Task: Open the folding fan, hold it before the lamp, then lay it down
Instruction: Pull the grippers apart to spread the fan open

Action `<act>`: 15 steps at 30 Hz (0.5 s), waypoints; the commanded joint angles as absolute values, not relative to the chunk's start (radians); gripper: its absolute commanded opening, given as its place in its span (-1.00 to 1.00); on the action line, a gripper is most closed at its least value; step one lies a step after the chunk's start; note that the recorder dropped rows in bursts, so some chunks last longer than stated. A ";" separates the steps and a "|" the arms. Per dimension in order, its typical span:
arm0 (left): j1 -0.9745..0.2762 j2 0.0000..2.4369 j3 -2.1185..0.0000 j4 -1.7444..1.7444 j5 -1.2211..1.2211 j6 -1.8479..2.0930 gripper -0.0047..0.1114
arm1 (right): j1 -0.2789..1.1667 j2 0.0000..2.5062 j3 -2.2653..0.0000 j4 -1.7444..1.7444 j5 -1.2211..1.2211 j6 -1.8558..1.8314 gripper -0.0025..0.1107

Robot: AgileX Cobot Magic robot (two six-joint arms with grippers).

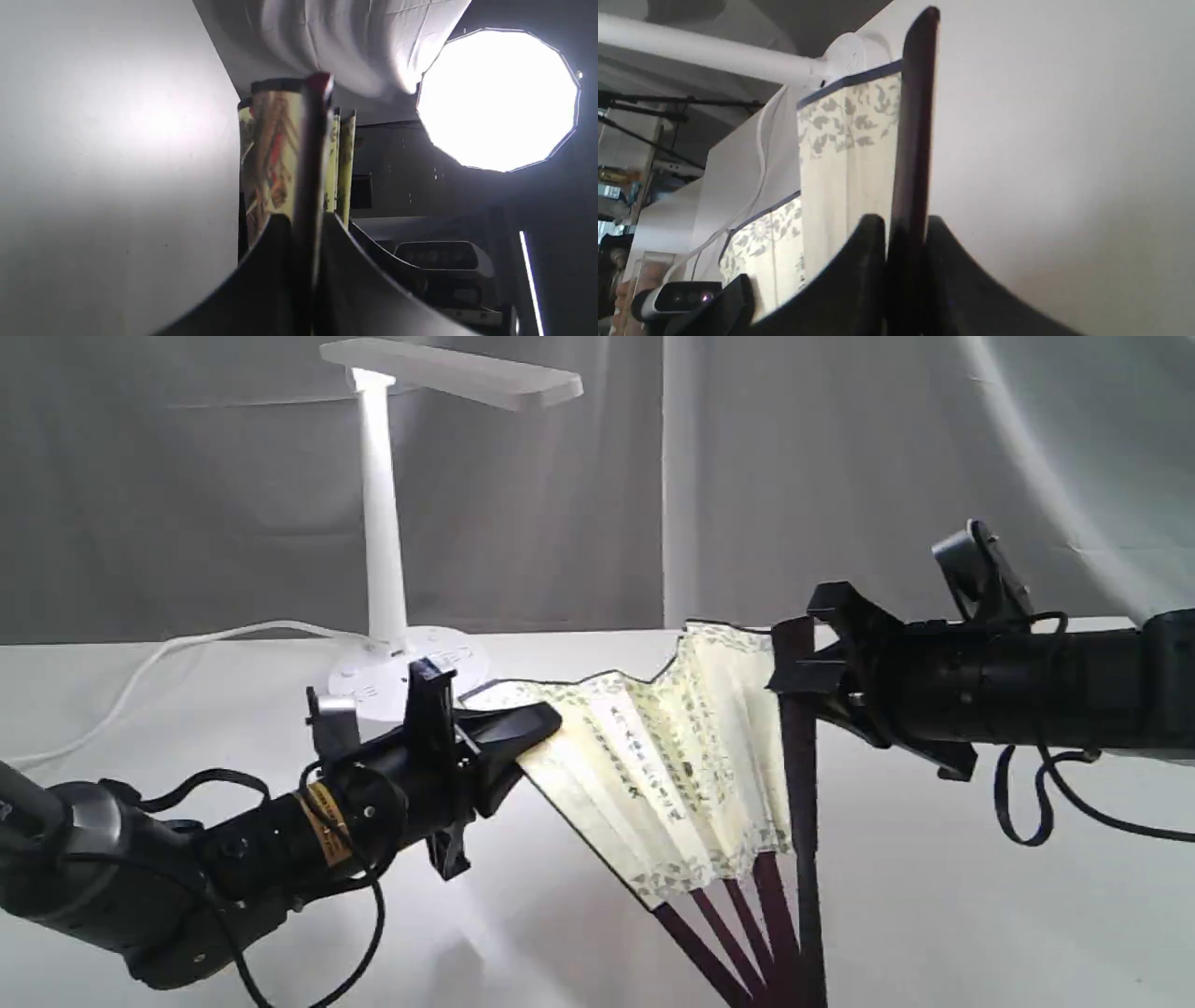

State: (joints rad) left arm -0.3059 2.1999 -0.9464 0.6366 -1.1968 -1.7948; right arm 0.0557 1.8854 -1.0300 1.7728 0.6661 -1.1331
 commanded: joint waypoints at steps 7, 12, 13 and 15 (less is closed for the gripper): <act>-0.236 2.187 -0.947 0.555 -1.221 -1.808 -0.92 | -0.050 1.882 -1.026 1.744 0.648 -1.180 -0.96; -0.229 2.187 -0.945 0.493 -1.221 -1.808 -0.92 | -0.102 1.882 -1.026 1.744 0.645 -1.180 -0.96; -0.229 2.187 -0.945 0.478 -1.221 -1.808 -0.92 | -0.113 1.882 -1.026 1.744 0.650 -1.180 -0.96; -0.229 2.187 -0.945 0.468 -1.221 -1.808 -0.92 | -0.132 1.882 -1.026 1.744 0.659 -1.180 -0.96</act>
State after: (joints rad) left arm -0.2436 2.1999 -0.9464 0.5577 -1.1968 -1.7954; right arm -0.1116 1.8854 -1.0300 1.7746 0.6744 -1.1206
